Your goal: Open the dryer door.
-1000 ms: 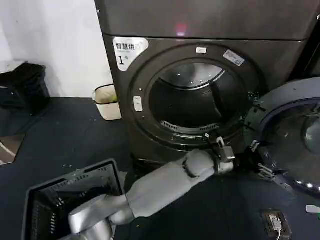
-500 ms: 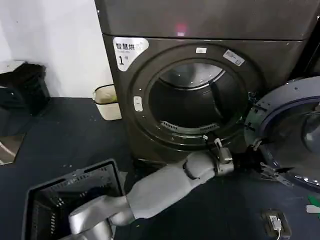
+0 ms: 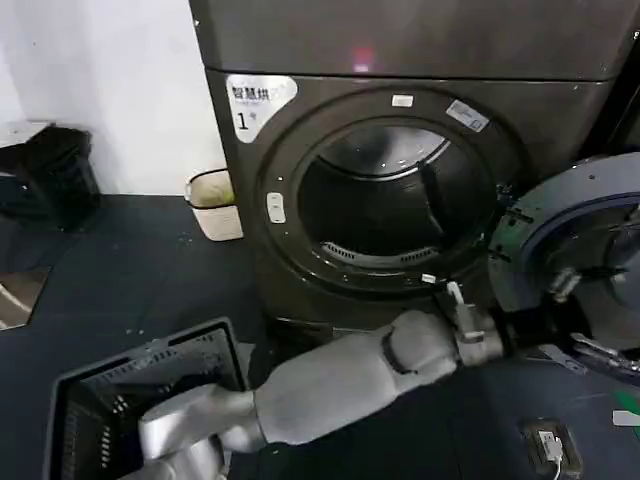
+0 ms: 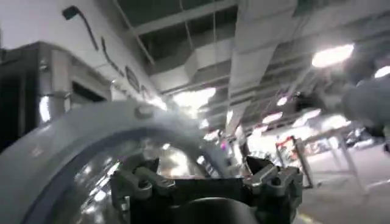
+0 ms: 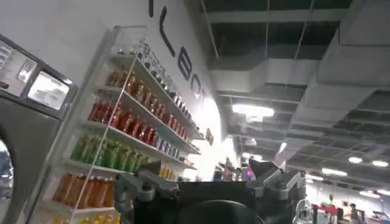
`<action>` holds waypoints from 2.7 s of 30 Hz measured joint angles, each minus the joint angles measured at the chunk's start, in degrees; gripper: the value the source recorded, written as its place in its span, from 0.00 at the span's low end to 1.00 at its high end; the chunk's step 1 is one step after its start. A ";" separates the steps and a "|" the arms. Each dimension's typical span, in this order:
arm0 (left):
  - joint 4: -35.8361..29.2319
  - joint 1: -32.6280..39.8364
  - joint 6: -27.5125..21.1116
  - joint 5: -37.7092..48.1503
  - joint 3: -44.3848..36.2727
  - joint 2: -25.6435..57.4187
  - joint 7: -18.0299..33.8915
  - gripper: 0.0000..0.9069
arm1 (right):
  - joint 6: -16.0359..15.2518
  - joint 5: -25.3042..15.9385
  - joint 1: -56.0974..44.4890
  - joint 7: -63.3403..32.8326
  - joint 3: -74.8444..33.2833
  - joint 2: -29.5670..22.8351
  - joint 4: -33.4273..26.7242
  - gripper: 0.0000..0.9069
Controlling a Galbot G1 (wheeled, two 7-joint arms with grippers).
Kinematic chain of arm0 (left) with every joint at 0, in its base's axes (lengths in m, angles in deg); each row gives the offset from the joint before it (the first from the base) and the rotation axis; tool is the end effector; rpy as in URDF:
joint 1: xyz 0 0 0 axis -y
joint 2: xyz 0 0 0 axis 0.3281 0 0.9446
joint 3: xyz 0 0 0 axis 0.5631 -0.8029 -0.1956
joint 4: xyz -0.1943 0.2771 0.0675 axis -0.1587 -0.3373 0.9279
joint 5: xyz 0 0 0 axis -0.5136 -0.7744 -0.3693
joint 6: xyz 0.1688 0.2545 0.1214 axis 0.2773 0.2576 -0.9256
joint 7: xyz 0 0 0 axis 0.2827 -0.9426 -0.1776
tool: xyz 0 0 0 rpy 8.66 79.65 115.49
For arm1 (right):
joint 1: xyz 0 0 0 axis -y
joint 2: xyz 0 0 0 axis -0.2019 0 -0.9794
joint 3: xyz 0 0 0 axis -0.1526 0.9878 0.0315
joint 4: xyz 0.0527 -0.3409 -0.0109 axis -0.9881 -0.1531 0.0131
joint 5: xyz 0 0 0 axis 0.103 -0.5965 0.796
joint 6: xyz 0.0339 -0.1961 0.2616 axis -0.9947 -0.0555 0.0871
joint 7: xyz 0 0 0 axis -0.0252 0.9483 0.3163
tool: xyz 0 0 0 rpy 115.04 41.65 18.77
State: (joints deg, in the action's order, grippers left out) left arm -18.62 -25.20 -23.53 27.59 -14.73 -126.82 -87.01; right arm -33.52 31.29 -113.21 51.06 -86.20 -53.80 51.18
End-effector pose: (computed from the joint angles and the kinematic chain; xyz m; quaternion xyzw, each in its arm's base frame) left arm 0.3447 -0.3096 -0.1824 0.6931 0.6782 -0.0504 0.2391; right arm -0.0793 -0.3964 -0.0470 0.5970 0.7645 -0.2260 0.0898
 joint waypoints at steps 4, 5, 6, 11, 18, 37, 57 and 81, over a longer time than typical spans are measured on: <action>-4.78 0.83 0.96 1.42 -0.87 8.97 -0.20 1.00 | 0.44 -1.31 0.16 0.34 -0.12 0.09 0.71 1.00; -5.91 0.89 1.09 1.37 -0.90 11.06 -0.28 1.00 | 0.50 -1.58 0.20 0.41 -0.17 0.12 0.99 1.00; -7.06 0.89 1.07 1.46 -0.88 13.12 -0.29 1.00 | 0.60 -1.84 0.23 0.56 -0.28 0.15 1.20 1.00; -12.57 1.19 1.11 1.64 -0.70 23.62 -0.38 1.00 | 0.62 -3.28 0.74 1.02 -0.49 0.49 1.71 1.00; -19.48 1.14 -0.70 1.41 -0.69 39.68 -2.90 1.00 | -1.43 -4.51 1.11 1.32 -1.63 0.63 1.19 1.00; -29.68 -13.37 -14.37 -13.70 11.69 76.55 -9.02 1.00 | -2.68 -7.71 4.59 -0.46 -1.62 2.96 -1.50 1.00; -21.83 -21.64 -12.39 -26.99 14.95 90.06 -14.51 1.00 | -2.23 -9.30 6.18 1.48 -1.47 4.35 -4.31 1.00; -16.52 -21.47 -10.25 -33.94 16.60 89.72 -20.08 1.00 | -2.98 -9.47 5.07 2.43 -3.04 3.58 -3.06 1.00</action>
State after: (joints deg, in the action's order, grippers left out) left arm -35.14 -46.67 -33.78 -6.35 1.86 -37.11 -107.09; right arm -36.50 21.82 -108.14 53.49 -89.24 -50.21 48.12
